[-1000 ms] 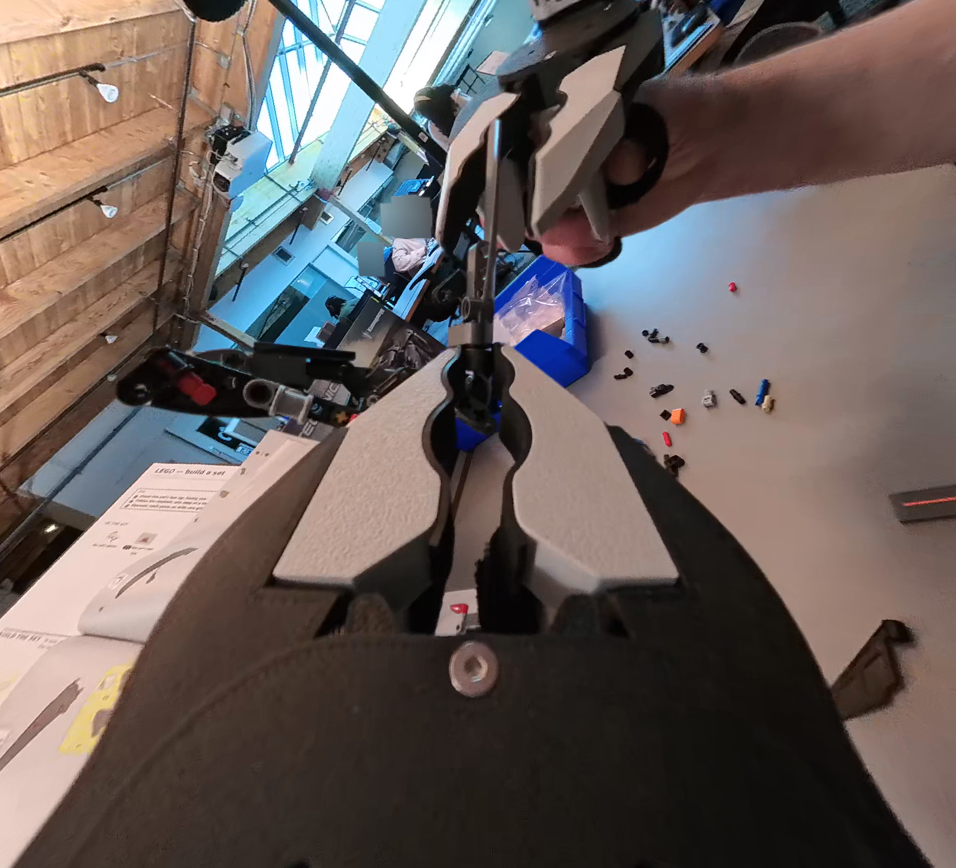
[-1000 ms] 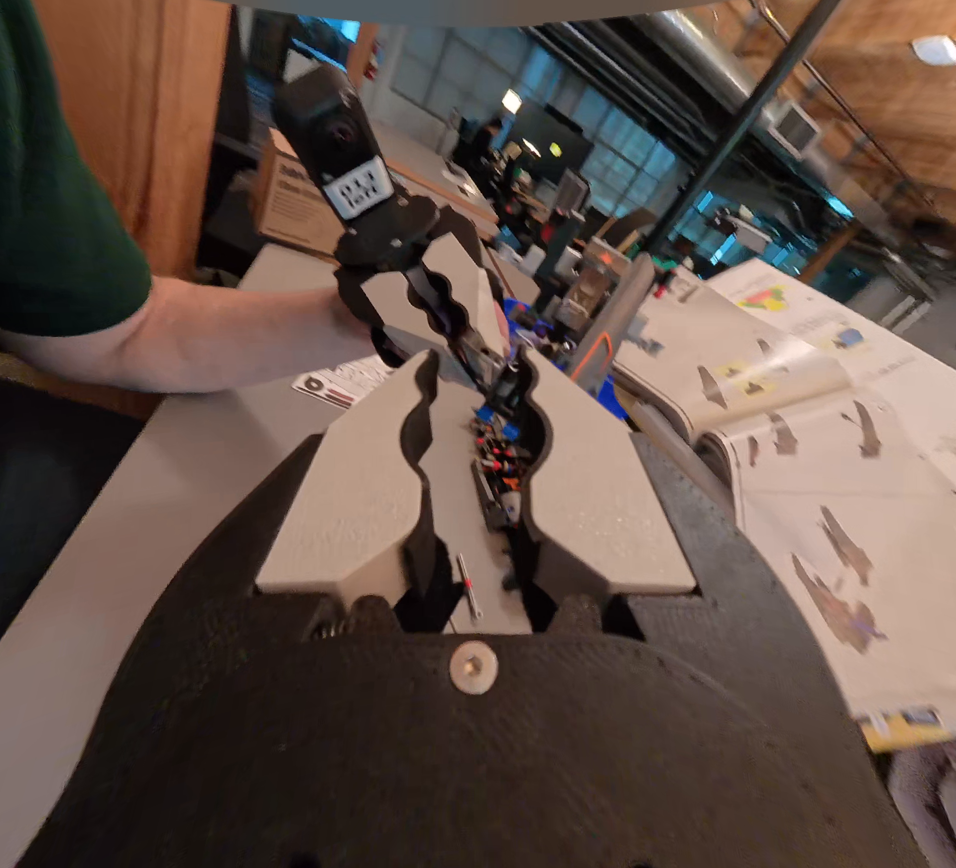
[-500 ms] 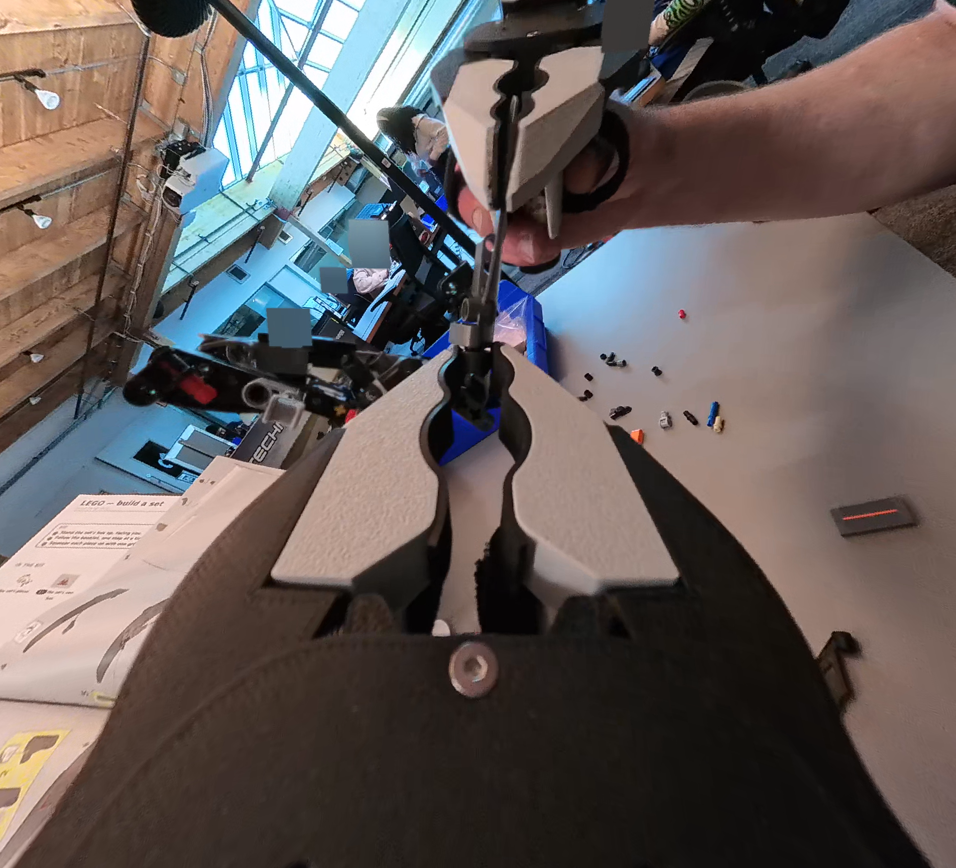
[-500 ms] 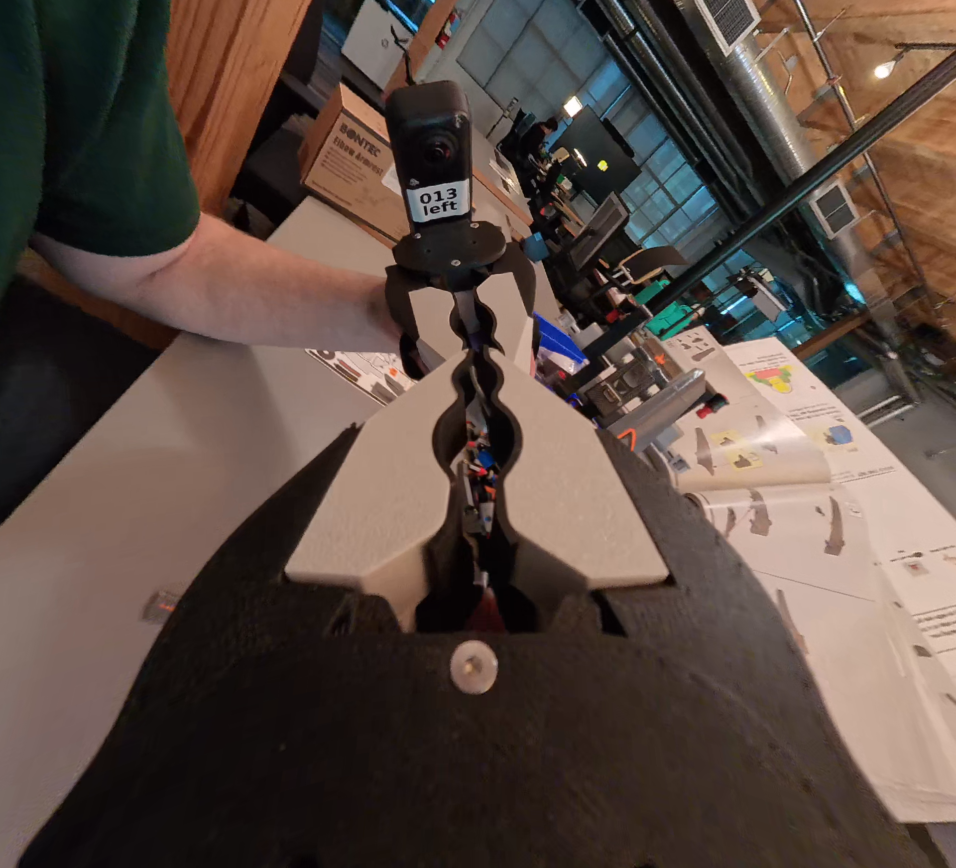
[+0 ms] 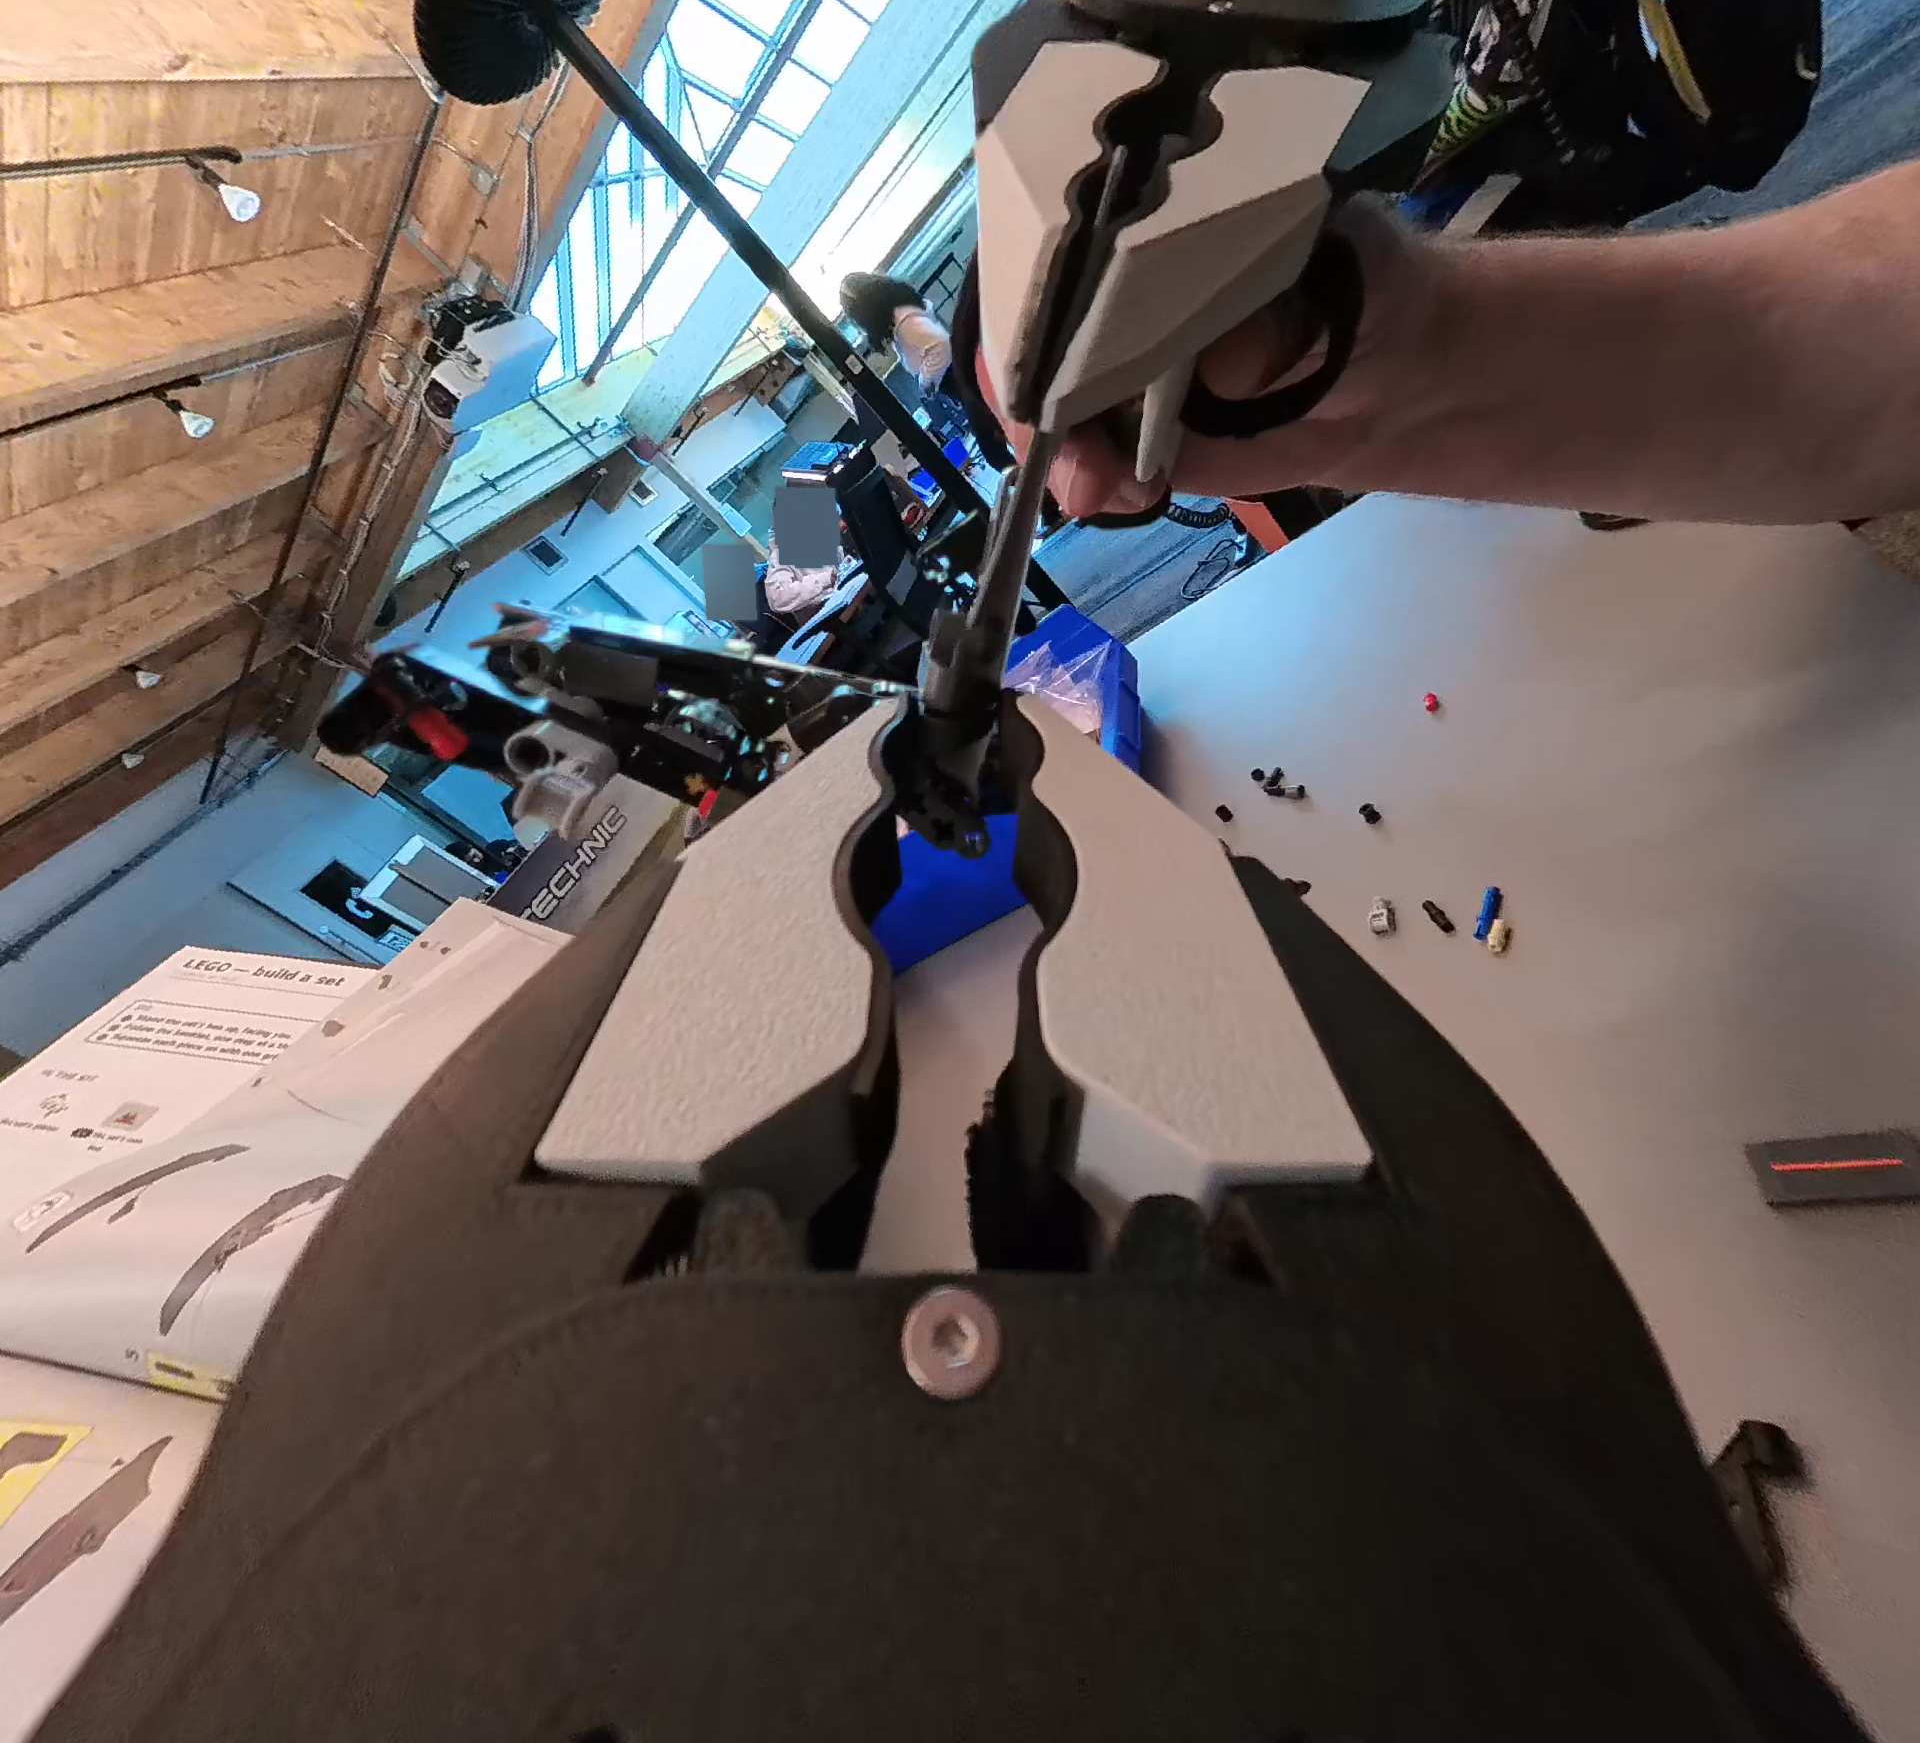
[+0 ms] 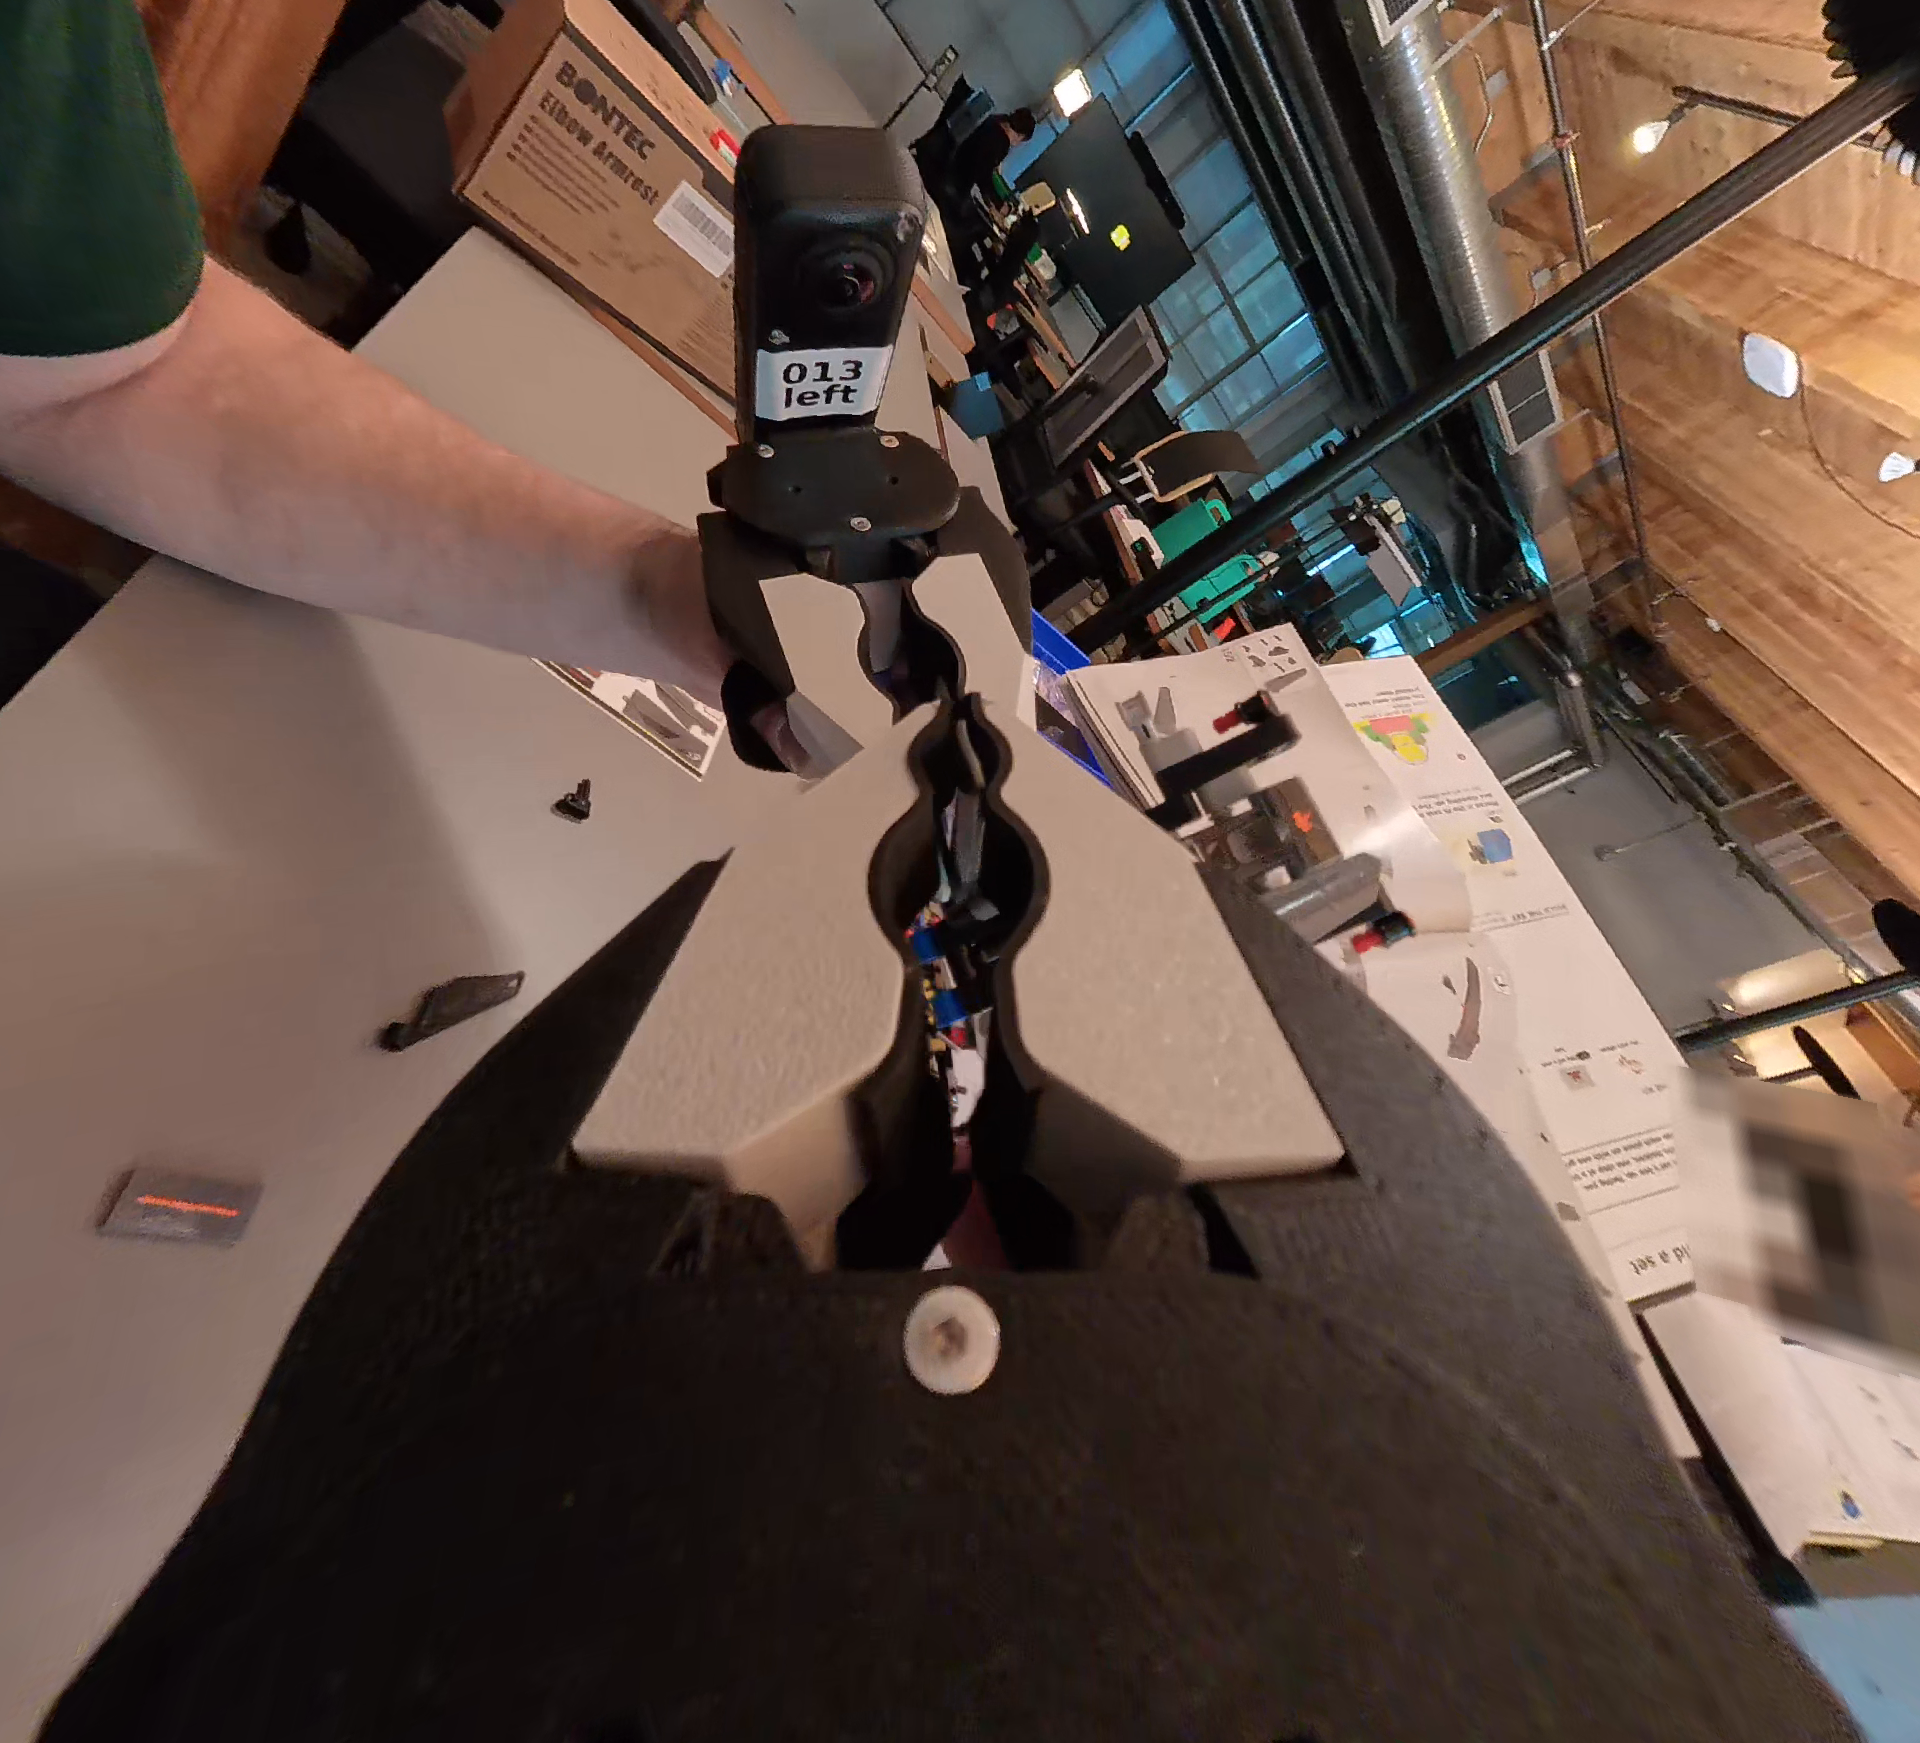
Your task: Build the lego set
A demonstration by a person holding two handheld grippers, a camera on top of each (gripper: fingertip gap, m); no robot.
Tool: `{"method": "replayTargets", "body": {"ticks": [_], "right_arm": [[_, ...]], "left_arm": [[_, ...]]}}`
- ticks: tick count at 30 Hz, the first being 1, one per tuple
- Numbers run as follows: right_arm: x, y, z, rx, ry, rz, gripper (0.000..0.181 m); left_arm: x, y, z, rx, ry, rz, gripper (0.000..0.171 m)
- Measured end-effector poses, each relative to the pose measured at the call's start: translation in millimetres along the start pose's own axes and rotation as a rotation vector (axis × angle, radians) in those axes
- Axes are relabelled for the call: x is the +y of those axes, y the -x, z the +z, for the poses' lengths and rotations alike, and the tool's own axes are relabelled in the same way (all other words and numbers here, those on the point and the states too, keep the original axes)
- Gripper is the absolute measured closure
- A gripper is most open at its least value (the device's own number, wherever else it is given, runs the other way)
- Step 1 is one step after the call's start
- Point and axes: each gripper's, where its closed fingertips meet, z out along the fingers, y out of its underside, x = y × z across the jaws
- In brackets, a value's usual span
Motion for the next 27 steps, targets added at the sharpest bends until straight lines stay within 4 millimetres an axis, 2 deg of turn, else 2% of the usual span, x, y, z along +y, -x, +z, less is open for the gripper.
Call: {"method": "replayTargets", "body": {"ticks": [7,18,27], "right_arm": [[7,-3,6,0.024,0.052,-0.040,0.181],[16,-3,16,0.034,0.116,-0.094,0.181],[29,-2,23,0.042,0.179,-0.135,0.181]], "left_arm": [[7,6,3,-0.049,0.017,-0.009,0.157],[13,14,6,-0.109,0.026,-0.023,0.144],[13,15,6,-0.136,0.061,0.036,0.140]]}}
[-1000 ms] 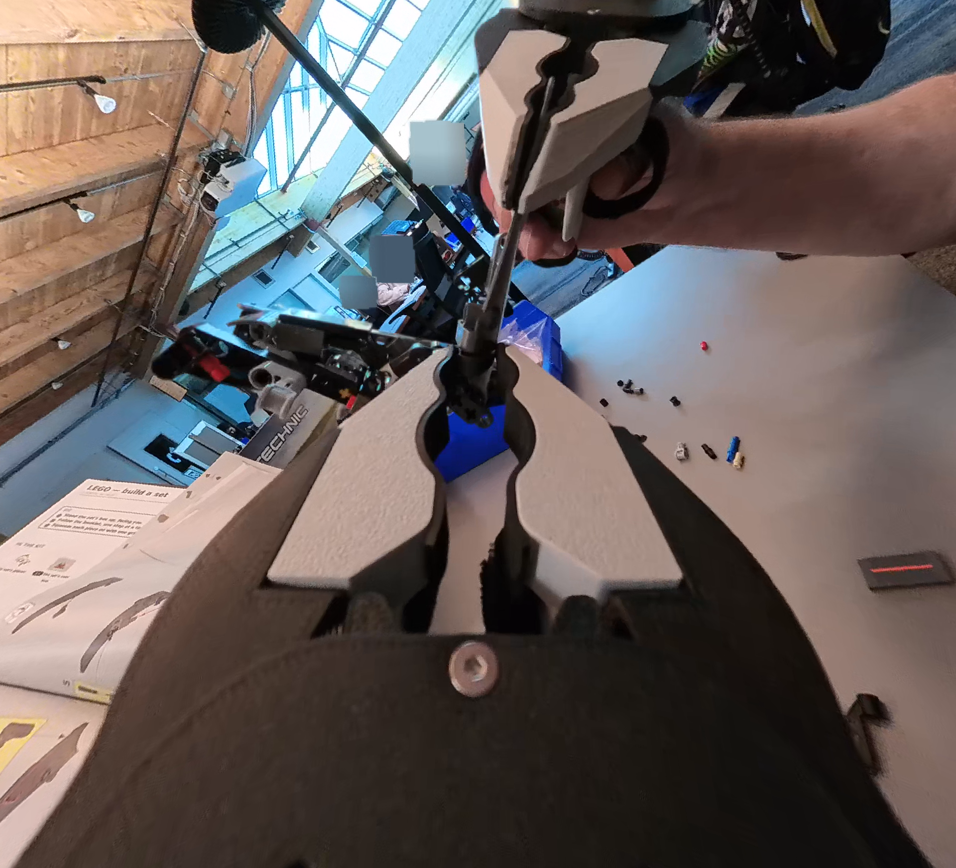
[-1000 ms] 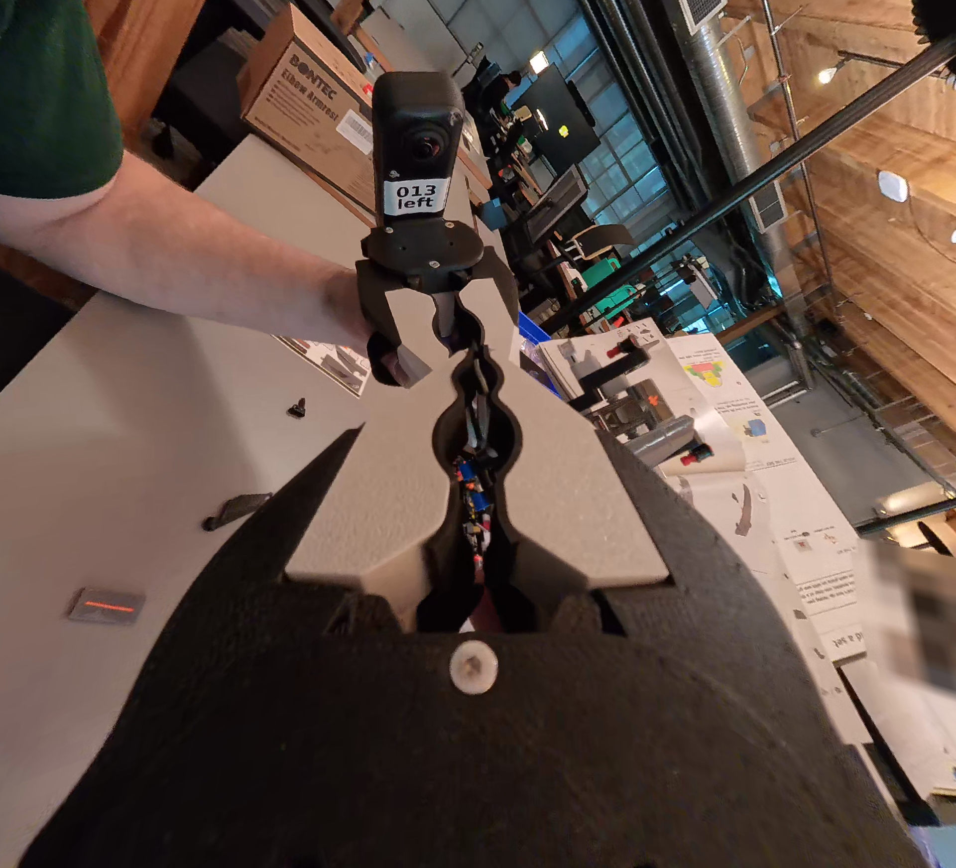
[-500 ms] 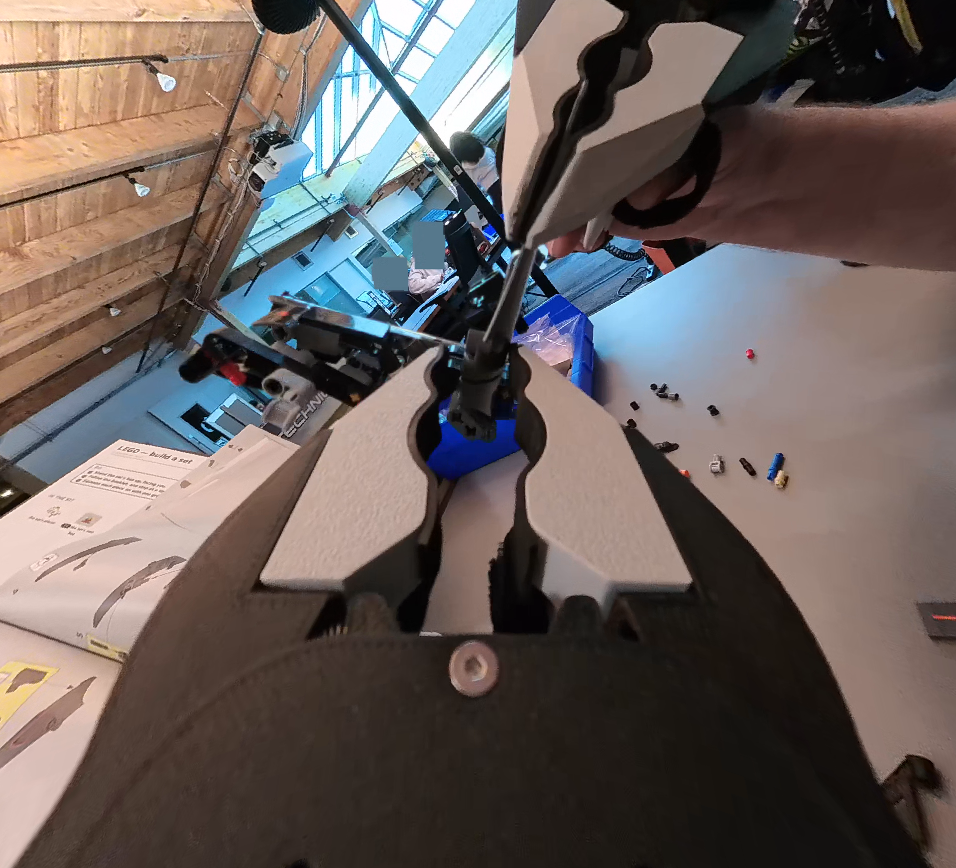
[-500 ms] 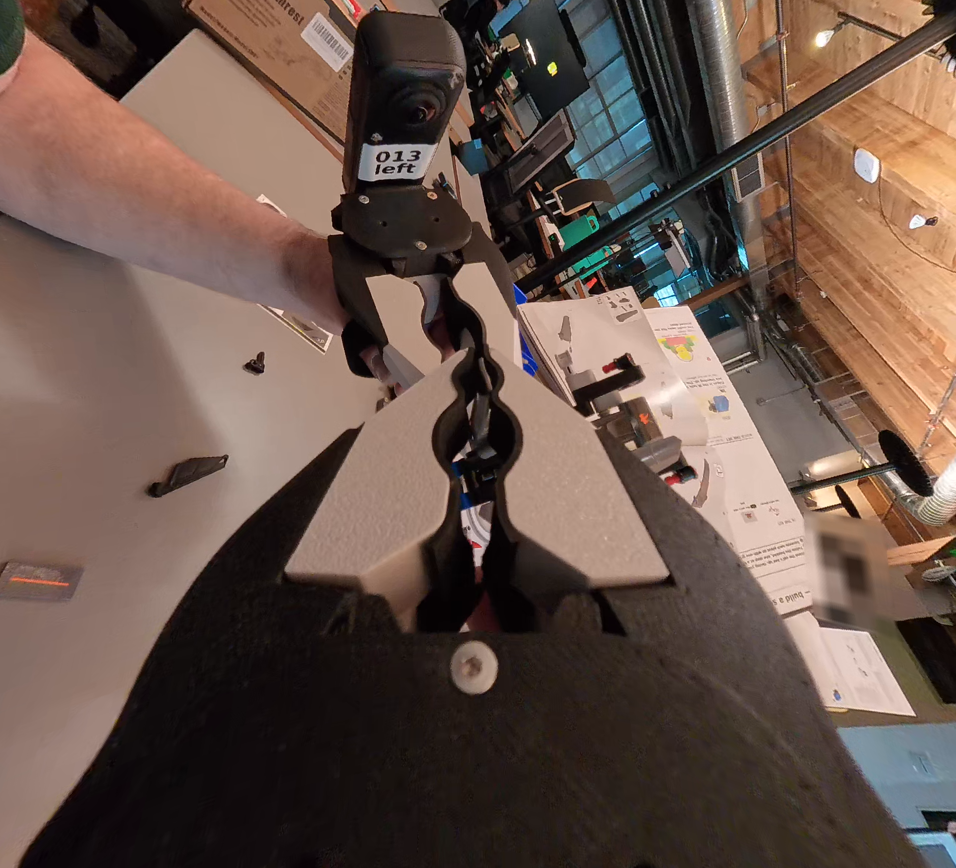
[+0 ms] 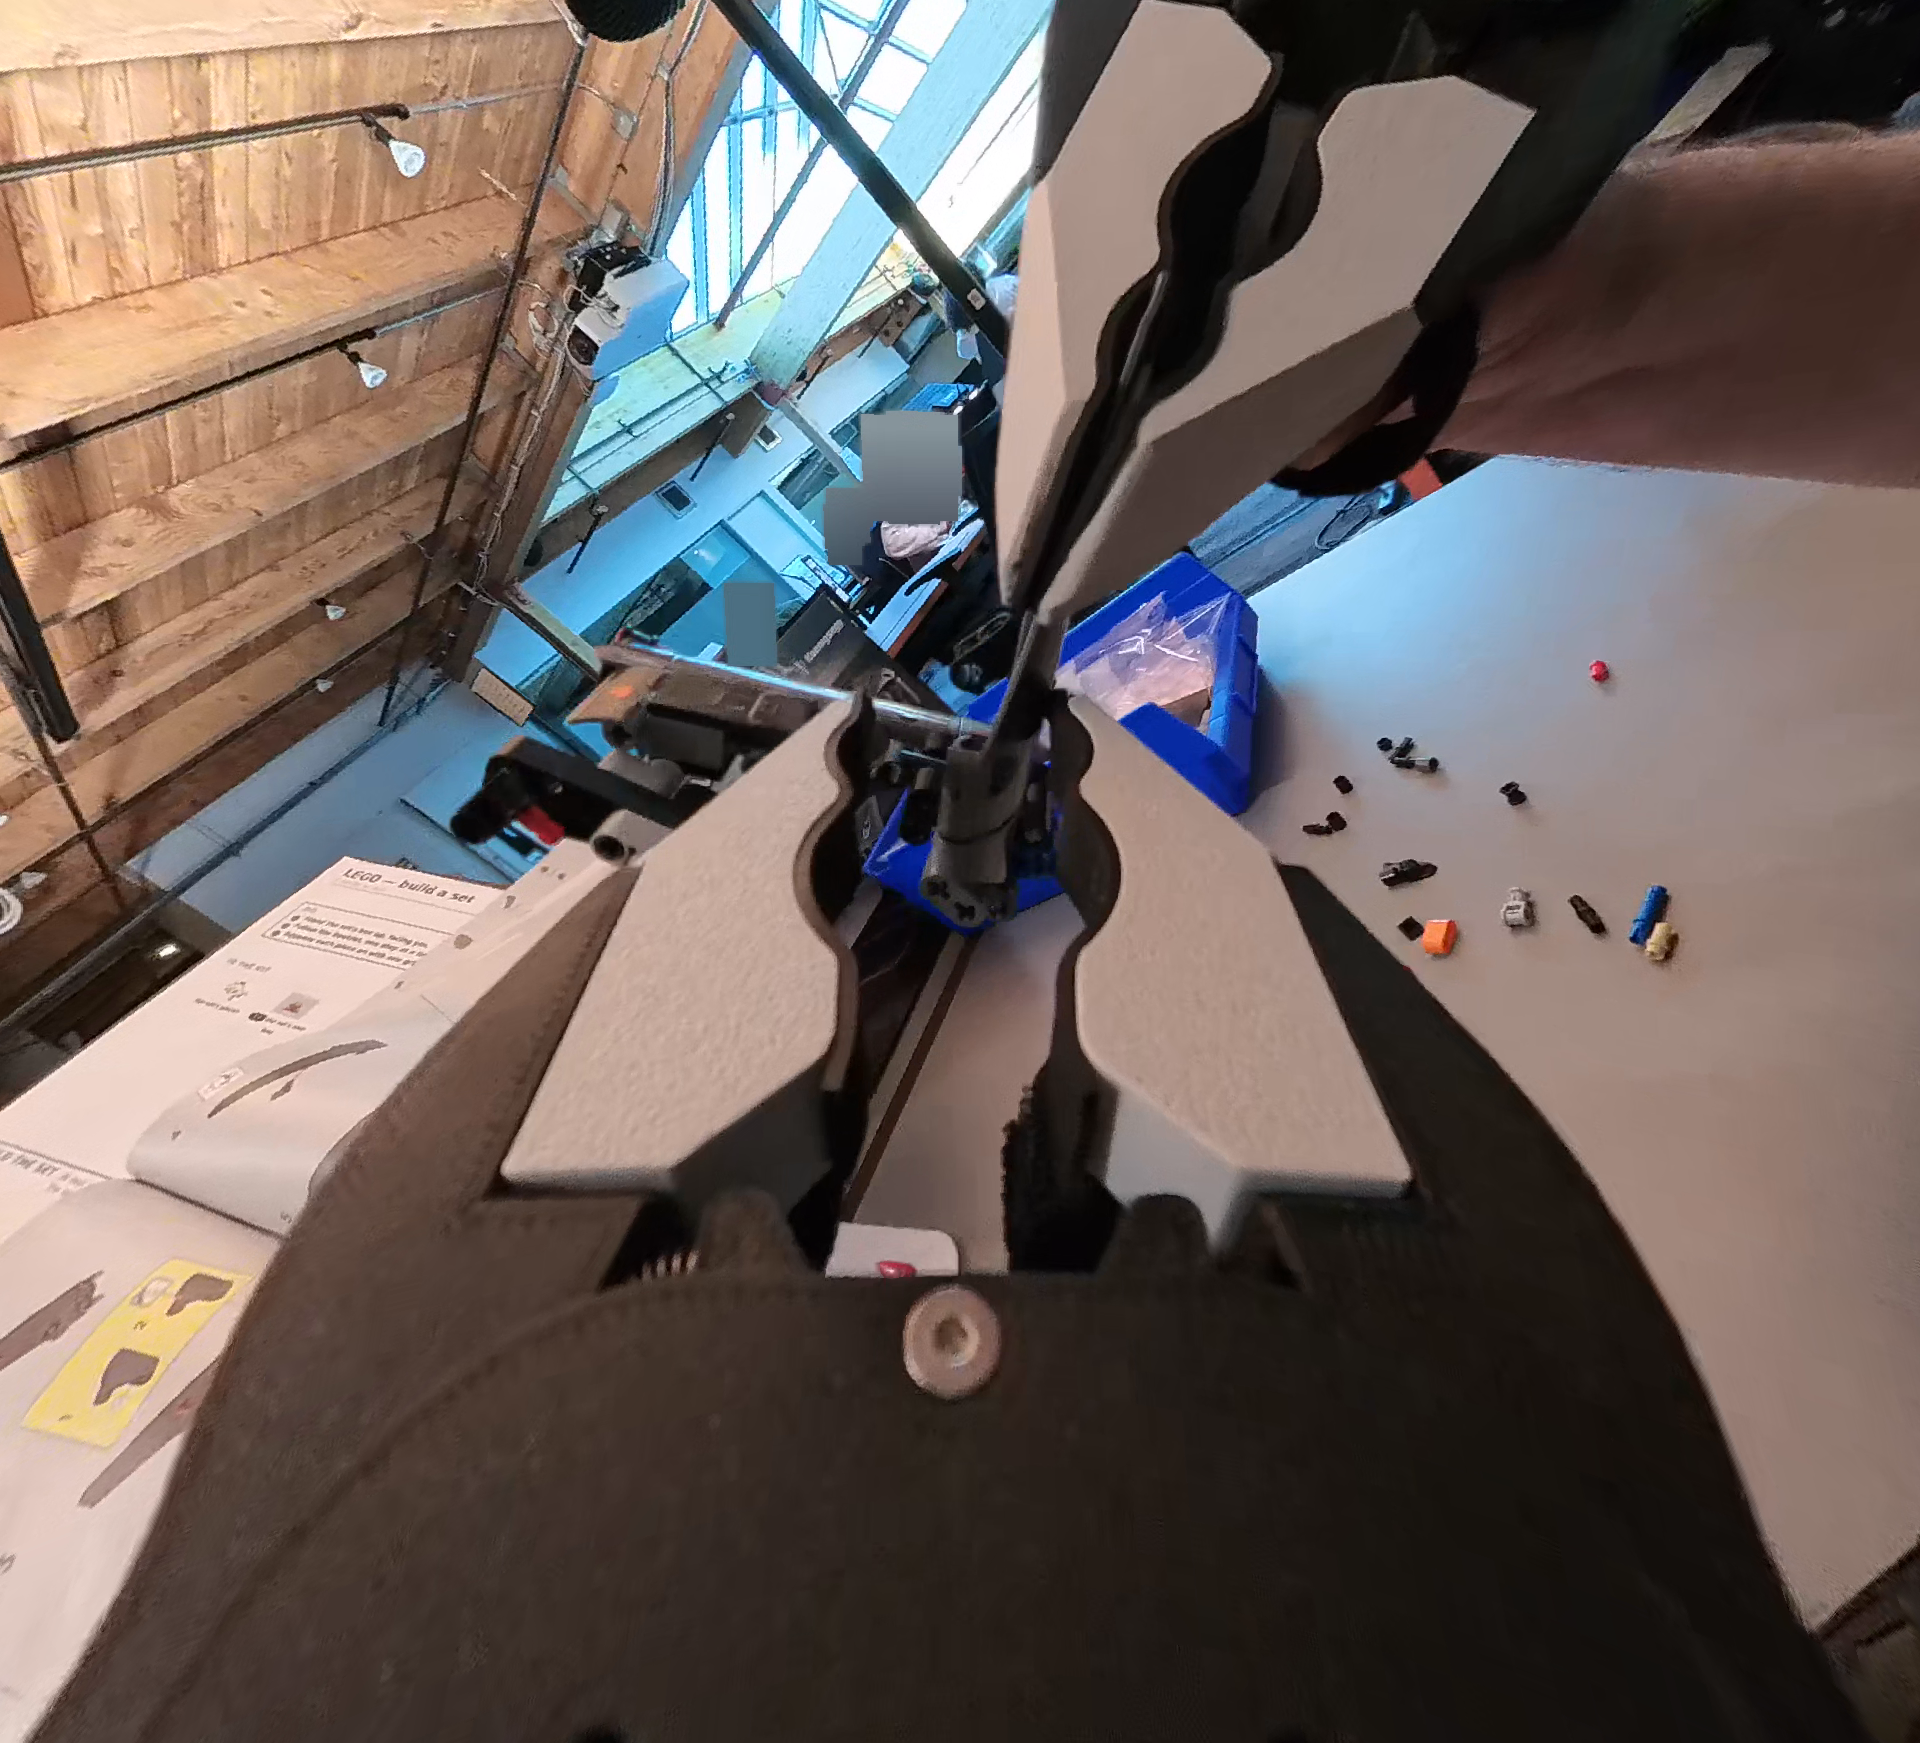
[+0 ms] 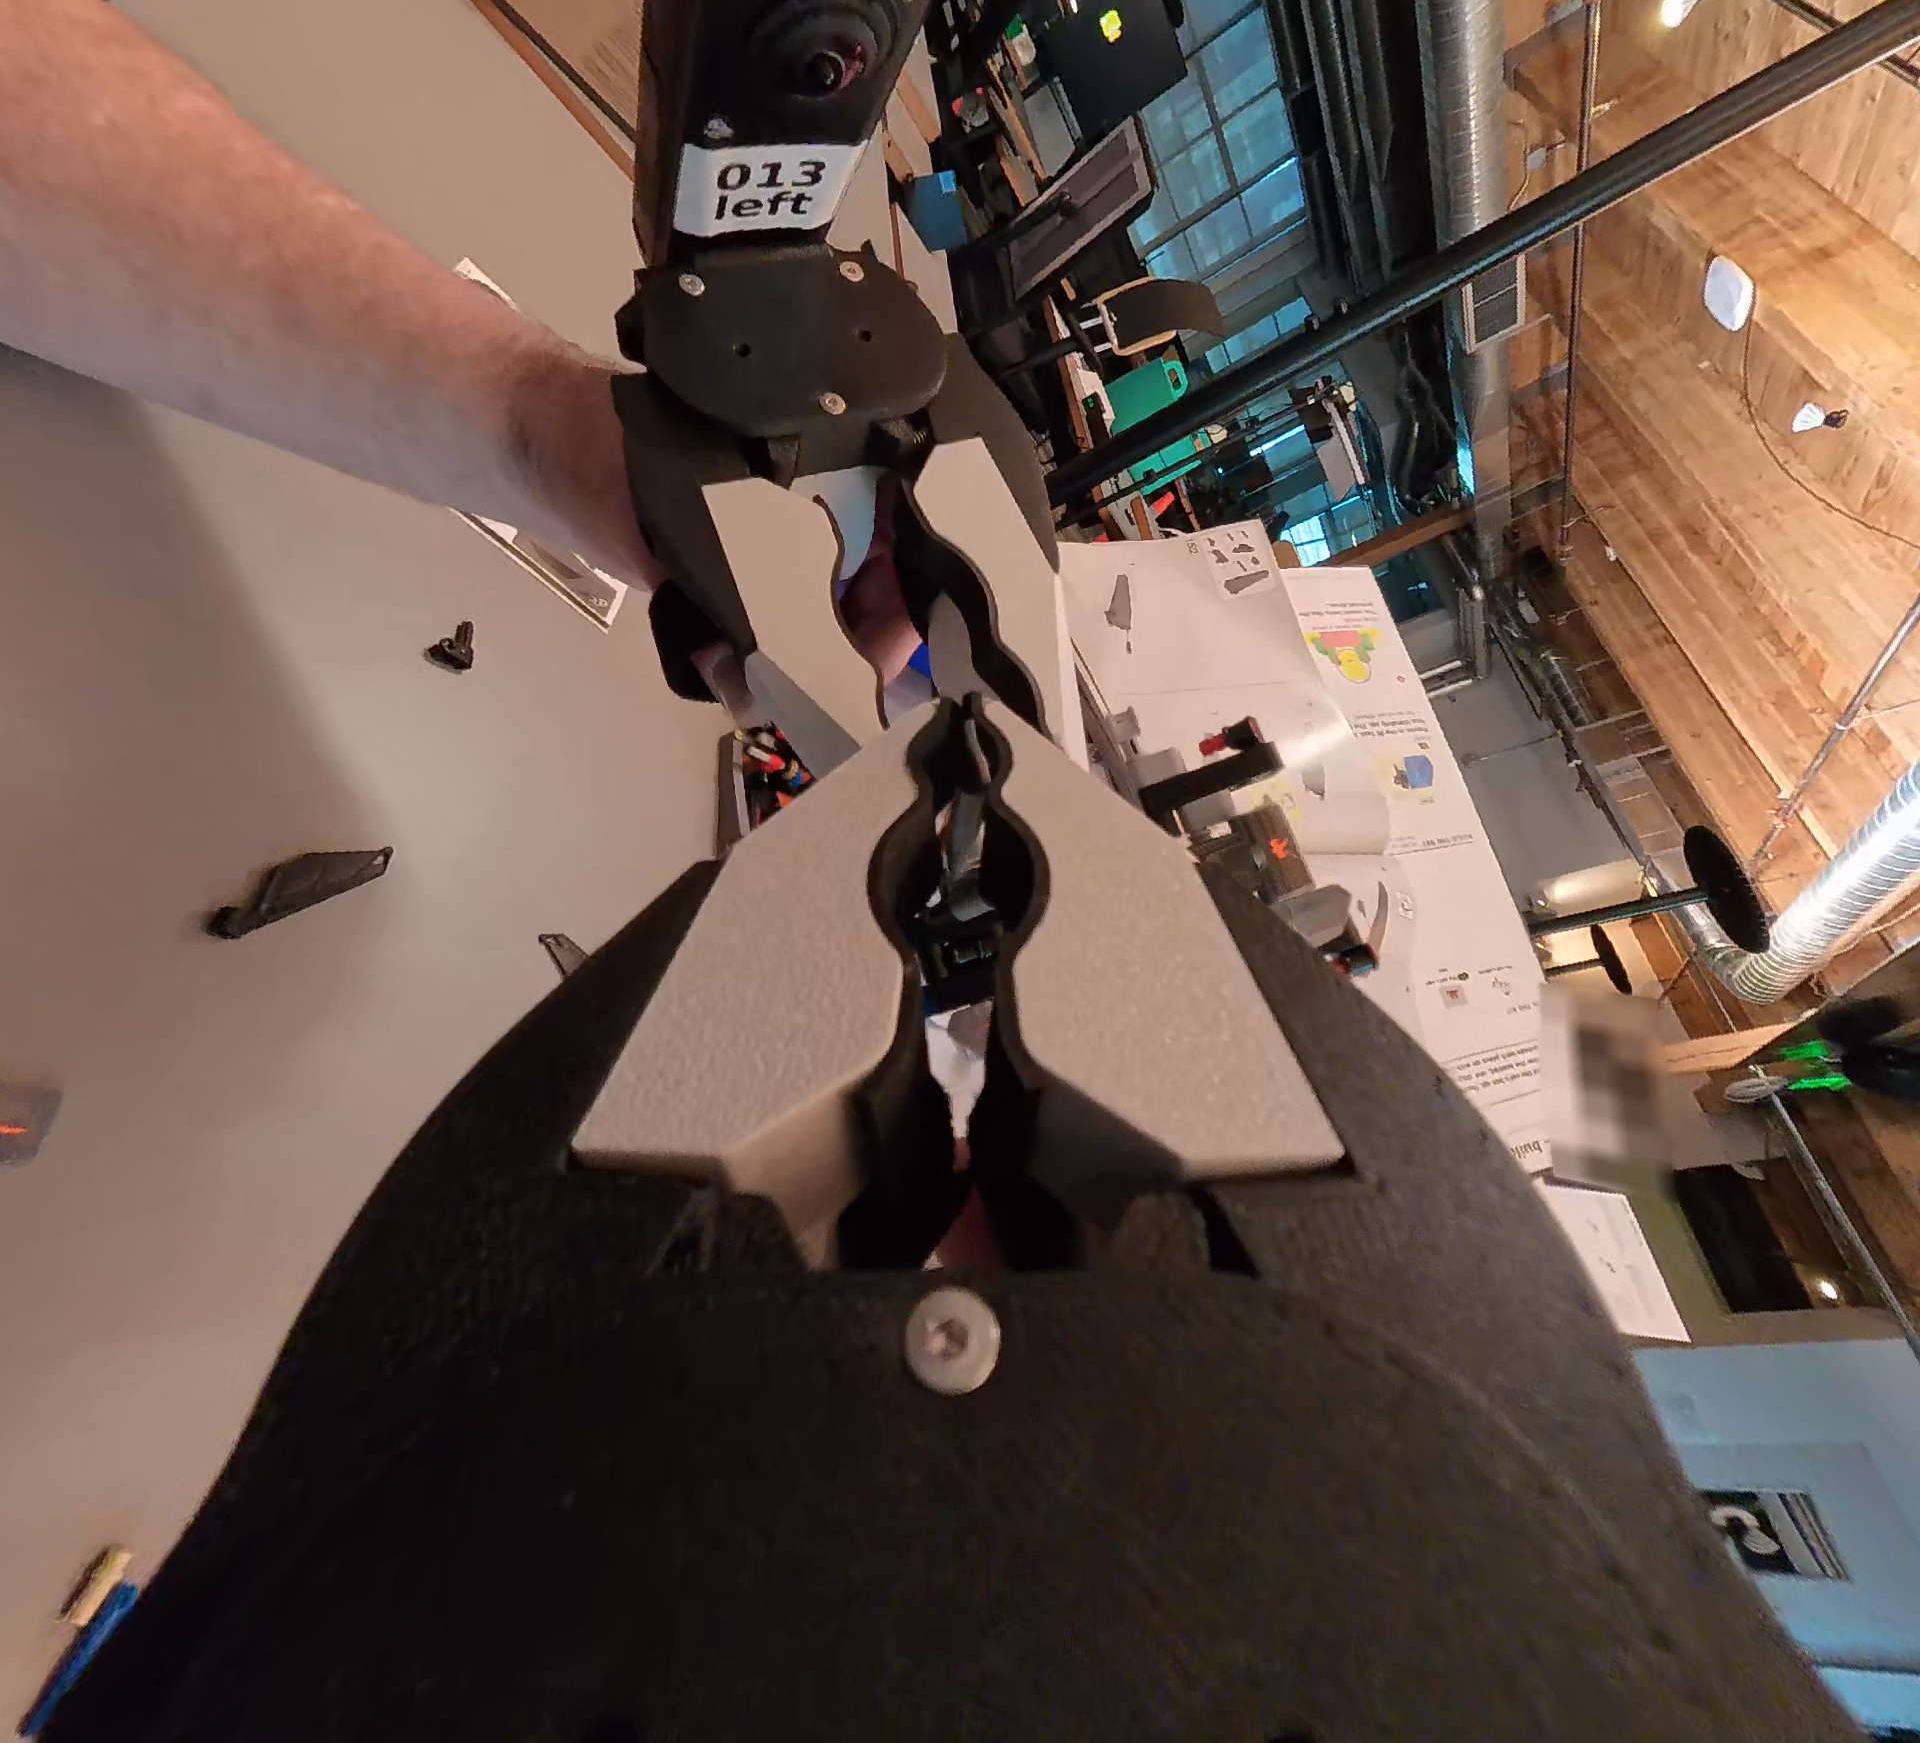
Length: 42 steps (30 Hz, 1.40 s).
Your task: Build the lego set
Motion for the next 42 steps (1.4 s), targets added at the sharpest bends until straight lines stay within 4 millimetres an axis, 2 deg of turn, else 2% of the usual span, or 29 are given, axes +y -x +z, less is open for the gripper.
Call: {"method": "replayTargets", "body": {"ticks": [10,17,27,42], "right_arm": [[6,2,8,0.036,0.082,-0.076,0.181],[6,4,11,0.053,0.117,-0.118,0.181],[6,4,15,0.080,0.139,-0.153,0.181],[9,5,13,0.086,0.118,-0.111,0.180]], "left_arm": [[5,-4,2,-0.020,0.052,0.088,0.149],[6,-7,2,-0.016,0.068,0.136,0.162],[9,-7,1,-0.032,0.080,0.162,0.167],[11,-9,3,-0.057,0.116,0.238,0.168]]}}
